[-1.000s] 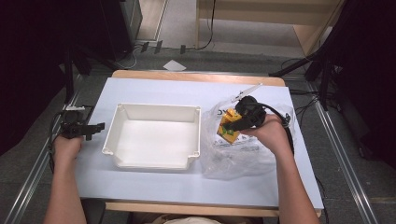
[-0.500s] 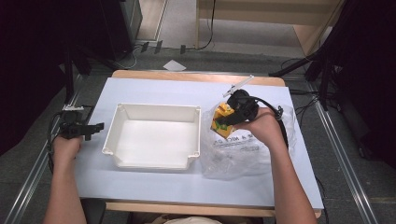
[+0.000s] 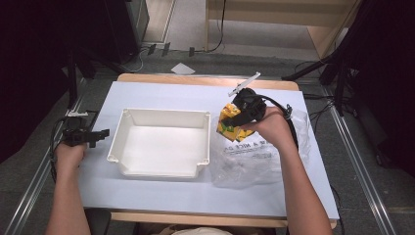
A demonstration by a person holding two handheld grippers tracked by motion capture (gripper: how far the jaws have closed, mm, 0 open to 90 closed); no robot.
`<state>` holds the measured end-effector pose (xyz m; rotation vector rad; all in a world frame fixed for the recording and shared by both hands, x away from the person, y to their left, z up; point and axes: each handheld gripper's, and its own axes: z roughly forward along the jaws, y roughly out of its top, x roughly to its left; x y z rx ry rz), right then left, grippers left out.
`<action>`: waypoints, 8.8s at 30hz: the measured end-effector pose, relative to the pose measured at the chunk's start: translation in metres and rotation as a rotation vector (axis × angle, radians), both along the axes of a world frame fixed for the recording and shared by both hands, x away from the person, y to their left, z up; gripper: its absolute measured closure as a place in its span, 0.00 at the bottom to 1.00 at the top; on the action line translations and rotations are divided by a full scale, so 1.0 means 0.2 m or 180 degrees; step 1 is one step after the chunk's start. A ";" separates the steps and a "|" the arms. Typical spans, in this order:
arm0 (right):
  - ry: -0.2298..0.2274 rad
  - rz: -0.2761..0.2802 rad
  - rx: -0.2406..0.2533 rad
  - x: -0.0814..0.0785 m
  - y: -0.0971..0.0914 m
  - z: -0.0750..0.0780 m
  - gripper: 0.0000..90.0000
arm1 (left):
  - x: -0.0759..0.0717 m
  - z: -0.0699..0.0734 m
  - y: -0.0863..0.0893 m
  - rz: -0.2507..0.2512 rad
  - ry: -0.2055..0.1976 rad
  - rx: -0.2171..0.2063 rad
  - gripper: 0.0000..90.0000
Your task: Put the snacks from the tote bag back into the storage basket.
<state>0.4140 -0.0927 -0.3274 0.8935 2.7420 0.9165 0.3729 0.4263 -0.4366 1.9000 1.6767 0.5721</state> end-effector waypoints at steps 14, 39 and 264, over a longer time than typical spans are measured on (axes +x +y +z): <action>-0.0003 0.0045 0.0035 0.04 0.07 0.08 0.58 | 0.00 0.00 0.00 -0.0079 -0.0049 -0.0073 0.34; -0.0076 0.0345 0.0020 0.08 0.34 0.17 0.58 | 0.00 -0.01 0.00 -0.0087 0.0007 -0.0033 0.31; 0.0303 0.0156 0.0720 -0.06 0.14 -0.31 0.61 | -0.02 -0.04 0.00 -0.0040 0.0076 -0.0077 0.27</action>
